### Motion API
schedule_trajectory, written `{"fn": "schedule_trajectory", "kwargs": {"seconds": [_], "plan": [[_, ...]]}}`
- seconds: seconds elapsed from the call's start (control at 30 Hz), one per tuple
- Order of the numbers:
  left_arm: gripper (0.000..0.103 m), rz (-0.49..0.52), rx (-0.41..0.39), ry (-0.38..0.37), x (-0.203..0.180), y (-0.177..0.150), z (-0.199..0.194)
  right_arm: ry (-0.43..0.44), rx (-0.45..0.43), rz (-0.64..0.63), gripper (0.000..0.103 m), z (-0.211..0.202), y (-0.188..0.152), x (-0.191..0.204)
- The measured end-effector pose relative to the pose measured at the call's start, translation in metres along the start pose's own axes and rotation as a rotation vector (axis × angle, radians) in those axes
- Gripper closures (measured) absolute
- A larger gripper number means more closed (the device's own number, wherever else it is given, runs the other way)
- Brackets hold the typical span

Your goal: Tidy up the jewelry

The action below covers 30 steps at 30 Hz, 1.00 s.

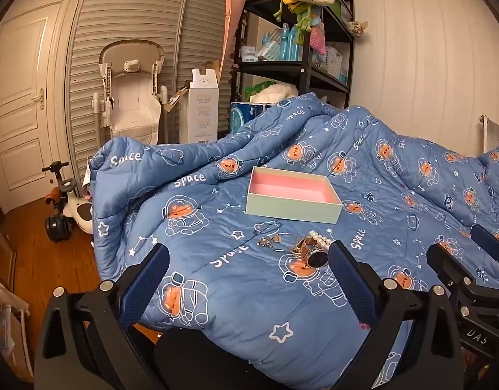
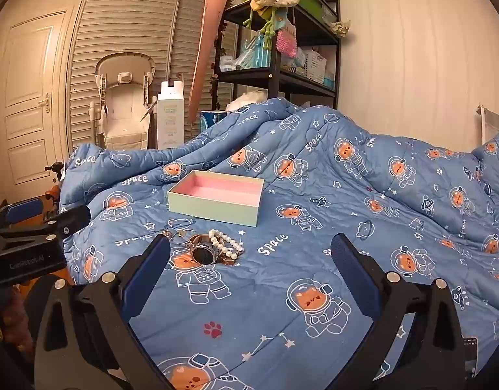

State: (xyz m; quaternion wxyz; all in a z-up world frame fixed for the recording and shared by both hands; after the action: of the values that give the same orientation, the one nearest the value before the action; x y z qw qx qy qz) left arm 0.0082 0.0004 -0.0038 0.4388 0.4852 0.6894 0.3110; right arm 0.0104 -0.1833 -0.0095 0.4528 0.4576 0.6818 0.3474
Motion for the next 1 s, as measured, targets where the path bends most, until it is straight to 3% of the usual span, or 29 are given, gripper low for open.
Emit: {"fn": "schedule_trajectory", "kwargs": {"seconds": [1.0], "plan": [[0.007,0.017,0.011,0.011,-0.0024,-0.0003,0.0013,-0.003,0.003,0.023,0.005,0.0,-0.0024,-0.0019]]}}
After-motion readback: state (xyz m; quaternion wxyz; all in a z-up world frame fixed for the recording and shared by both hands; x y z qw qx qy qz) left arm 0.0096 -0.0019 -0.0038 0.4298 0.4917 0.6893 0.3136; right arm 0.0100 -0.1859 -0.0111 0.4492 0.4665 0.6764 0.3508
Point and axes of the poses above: each gripper's, at about its wrist camera, not at the fingertips, and z roughly the way its jaws point, x to its left, y to its top, the point moved 1 cm from there along z, roughly the way its jaws point, and after that the axes turned 14 degrees about -z, right-handed, at the moved point
